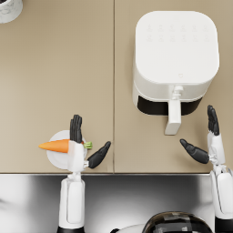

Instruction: Pick up the carrot and place it into the air fryer

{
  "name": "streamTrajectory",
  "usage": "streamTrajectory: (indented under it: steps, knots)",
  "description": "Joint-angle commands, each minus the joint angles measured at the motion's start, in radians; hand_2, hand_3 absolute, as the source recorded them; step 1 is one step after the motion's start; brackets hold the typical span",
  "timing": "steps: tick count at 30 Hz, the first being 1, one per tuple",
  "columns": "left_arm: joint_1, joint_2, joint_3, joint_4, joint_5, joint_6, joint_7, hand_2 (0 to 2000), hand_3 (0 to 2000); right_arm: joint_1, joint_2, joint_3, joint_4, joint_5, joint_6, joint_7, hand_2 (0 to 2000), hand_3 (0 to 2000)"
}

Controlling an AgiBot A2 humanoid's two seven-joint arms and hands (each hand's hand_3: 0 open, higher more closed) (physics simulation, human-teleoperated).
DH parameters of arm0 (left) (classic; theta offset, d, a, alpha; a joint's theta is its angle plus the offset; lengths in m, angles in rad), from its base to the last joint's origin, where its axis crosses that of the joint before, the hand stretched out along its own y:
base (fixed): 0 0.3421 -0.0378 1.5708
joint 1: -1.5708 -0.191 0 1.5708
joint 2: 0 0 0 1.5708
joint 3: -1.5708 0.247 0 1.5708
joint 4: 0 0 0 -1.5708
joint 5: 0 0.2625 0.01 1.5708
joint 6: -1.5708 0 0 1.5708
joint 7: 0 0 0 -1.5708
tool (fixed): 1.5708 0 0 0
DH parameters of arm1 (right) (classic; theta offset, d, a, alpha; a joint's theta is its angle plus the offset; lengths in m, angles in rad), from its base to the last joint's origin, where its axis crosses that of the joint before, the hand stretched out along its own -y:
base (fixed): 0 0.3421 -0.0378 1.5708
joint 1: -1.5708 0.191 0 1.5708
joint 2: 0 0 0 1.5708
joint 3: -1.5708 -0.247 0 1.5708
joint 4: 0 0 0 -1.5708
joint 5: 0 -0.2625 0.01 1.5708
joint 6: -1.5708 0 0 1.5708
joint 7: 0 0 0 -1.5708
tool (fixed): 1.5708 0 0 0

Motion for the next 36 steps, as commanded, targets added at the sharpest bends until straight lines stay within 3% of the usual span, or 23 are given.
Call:
streamTrajectory:
  steps: [1,9,12,16,19,22,31,36]
  knots:
    - [-0.013,0.002,-0.046,-0.022,0.045,0.000,0.000,0,0,0.005,-0.004,0.006,-0.013,0.002,0.000,0.000,0,0]
    - [-0.021,0.010,-0.142,-0.034,0.407,0.000,0.000,0,0,0.001,-0.019,-0.002,-0.022,0.005,0.000,0.000,0,0]
    - [-0.010,0.008,-0.163,-0.026,0.543,-0.135,-0.058,0,0,-0.003,-0.024,-0.003,-0.018,0.005,0.000,0.000,0,0]
    - [-0.009,0.010,-0.164,-0.026,0.725,-0.182,-0.102,0,0,0.005,-0.035,-0.002,-0.019,0.005,0.000,0.000,0,0]
    - [-0.008,0.010,-0.172,-0.023,0.862,-0.309,-0.193,0,0,-0.009,-0.036,0.000,-0.023,0.005,0.000,0.000,0,0]
    - [-0.011,0.012,-0.182,-0.024,0.999,-0.355,-0.228,0,0,-0.003,-0.044,0.000,-0.025,0.005,0.000,0.000,0,0]
    - [-0.023,0.016,-0.093,0.189,1.374,-0.399,-0.248,0,0,-0.009,-0.058,0.003,-0.007,0.005,0.000,0.000,0,0]
    - [0.011,0.014,-0.072,0.258,1.423,-0.334,-0.238,0,0,0.004,-0.071,-0.007,-0.004,0.005,0.000,0.000,0,0]
